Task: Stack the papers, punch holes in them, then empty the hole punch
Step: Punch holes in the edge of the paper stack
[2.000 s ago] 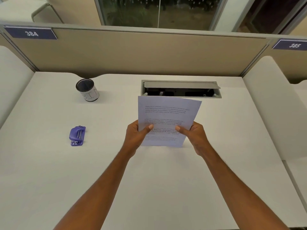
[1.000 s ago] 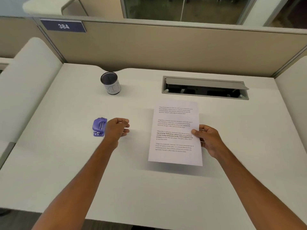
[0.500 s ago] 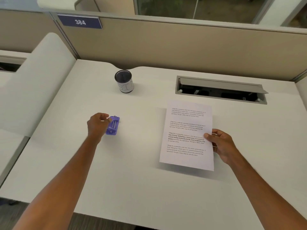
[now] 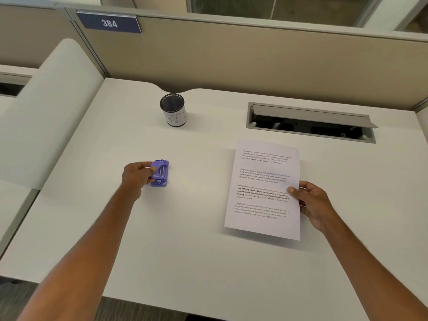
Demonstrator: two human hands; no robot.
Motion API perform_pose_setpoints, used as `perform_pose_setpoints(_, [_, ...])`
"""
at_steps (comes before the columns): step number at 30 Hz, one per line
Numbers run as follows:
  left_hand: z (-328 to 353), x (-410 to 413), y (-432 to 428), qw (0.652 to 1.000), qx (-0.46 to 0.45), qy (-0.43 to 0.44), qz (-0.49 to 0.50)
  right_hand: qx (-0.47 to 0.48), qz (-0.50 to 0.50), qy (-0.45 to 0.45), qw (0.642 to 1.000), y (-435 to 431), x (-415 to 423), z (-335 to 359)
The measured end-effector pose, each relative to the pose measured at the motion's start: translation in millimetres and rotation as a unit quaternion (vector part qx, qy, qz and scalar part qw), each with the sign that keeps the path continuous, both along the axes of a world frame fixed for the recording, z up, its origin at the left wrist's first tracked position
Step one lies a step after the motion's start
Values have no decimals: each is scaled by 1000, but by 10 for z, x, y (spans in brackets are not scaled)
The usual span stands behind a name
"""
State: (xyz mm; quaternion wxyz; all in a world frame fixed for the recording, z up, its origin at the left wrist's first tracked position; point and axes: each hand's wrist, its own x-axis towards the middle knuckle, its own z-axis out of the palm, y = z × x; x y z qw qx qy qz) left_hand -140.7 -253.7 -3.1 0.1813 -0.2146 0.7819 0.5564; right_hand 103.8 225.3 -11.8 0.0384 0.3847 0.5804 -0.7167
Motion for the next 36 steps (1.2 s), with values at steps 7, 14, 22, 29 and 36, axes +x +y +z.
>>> perform_pose_setpoints(7, [85, 155, 386, 998, 54, 0, -31, 2, -5, 8, 1000, 103, 70, 84])
perform_pose_setpoints(14, [160, 445, 1085, 990, 115, -19, -84, 18, -7, 10, 1000, 341, 233, 162])
perform_pose_setpoints(22, [72, 946, 1992, 981, 149, -52, -116, 37, -22, 4, 999, 717, 509, 199])
perform_pose_setpoints(29, [-44, 1238, 2555, 980, 151, -71, -112, 45, -26, -15, 999, 970, 758, 144])
perform_pose_setpoints(36, [-149, 1391, 2807, 977, 147, -90, -123, 45, -36, -30, 998, 1099, 889, 46])
